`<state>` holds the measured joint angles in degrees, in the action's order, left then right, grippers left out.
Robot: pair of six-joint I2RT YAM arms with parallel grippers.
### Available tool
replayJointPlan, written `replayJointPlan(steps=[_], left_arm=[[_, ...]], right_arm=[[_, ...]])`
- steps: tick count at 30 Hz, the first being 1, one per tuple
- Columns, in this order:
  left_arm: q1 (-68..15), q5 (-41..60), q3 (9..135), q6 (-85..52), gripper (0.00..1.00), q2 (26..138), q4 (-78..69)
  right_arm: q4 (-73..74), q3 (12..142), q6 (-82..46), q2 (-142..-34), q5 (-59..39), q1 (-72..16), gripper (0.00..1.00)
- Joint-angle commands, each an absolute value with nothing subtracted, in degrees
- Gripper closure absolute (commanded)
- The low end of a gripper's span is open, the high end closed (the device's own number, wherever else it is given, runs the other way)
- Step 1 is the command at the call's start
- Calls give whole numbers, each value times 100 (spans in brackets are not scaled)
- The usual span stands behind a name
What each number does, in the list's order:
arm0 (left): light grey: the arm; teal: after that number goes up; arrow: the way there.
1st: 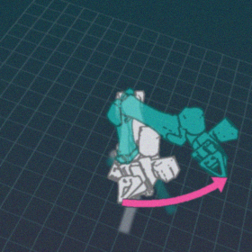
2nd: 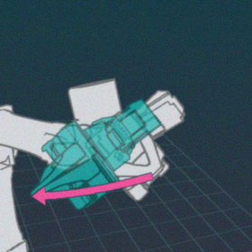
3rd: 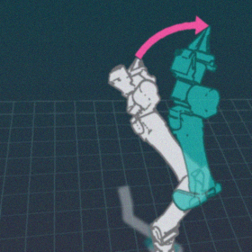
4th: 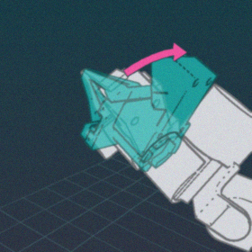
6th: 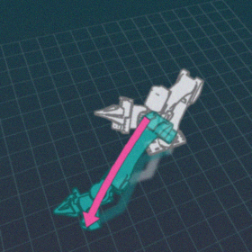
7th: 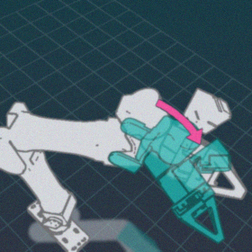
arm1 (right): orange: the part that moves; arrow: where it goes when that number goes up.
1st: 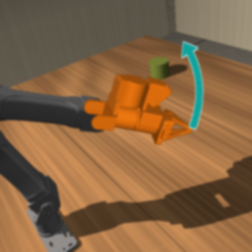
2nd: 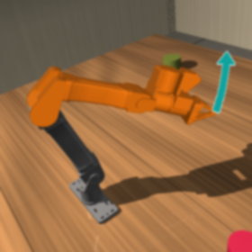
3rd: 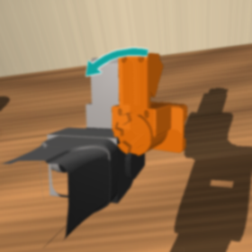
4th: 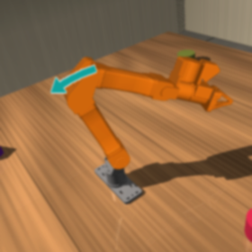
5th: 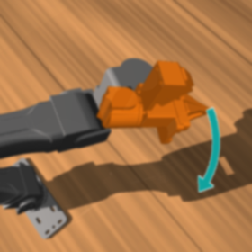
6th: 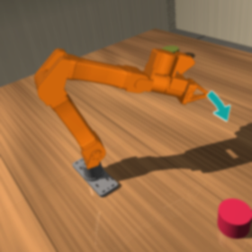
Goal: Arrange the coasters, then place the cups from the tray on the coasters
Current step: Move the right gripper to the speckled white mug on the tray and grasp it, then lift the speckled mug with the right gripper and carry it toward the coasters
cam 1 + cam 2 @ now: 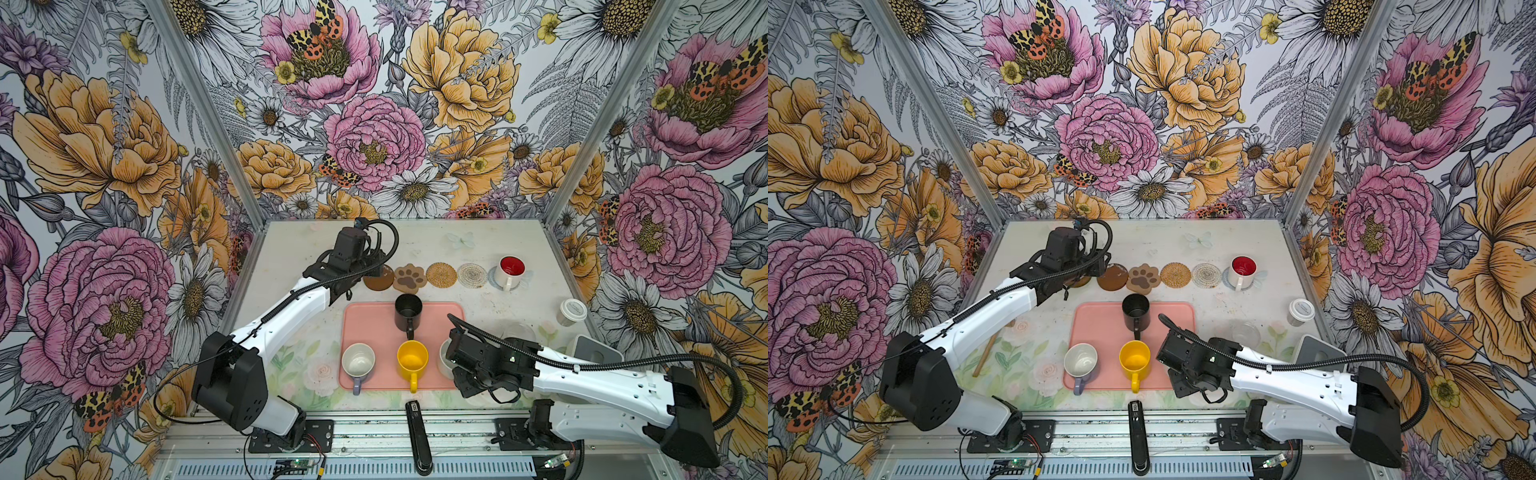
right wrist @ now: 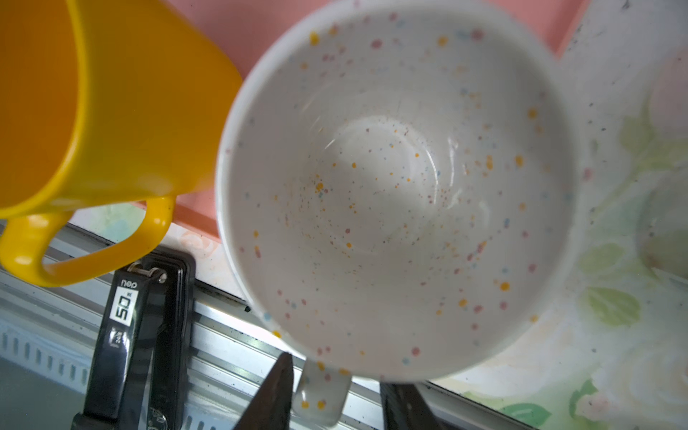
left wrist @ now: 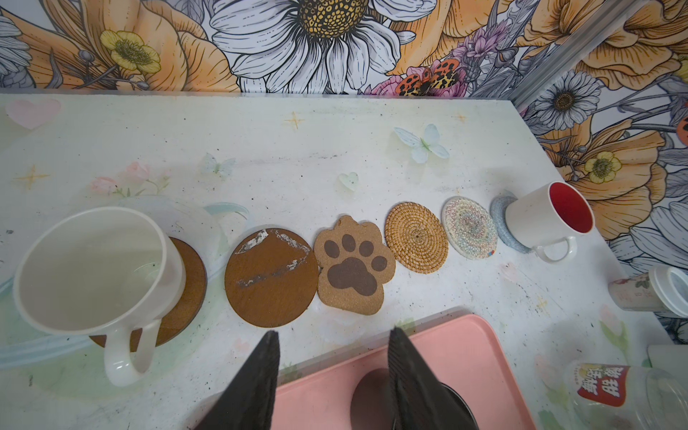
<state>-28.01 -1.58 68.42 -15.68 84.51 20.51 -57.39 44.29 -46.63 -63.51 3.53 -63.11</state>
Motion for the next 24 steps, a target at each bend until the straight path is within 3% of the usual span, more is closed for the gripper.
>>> replayJointPlan(steps=[1, 24], left_arm=[[-2825, -22, 6743, -1617, 51, 8472, 1907], [-2743, 57, 6657, -1607, 51, 8474, 1891]], right_arm=[[-5670, 4458, -4880, -6457, 662, -6348, 60], [-5067, 4108, -5361, -6520, 948, -6337, 63]])
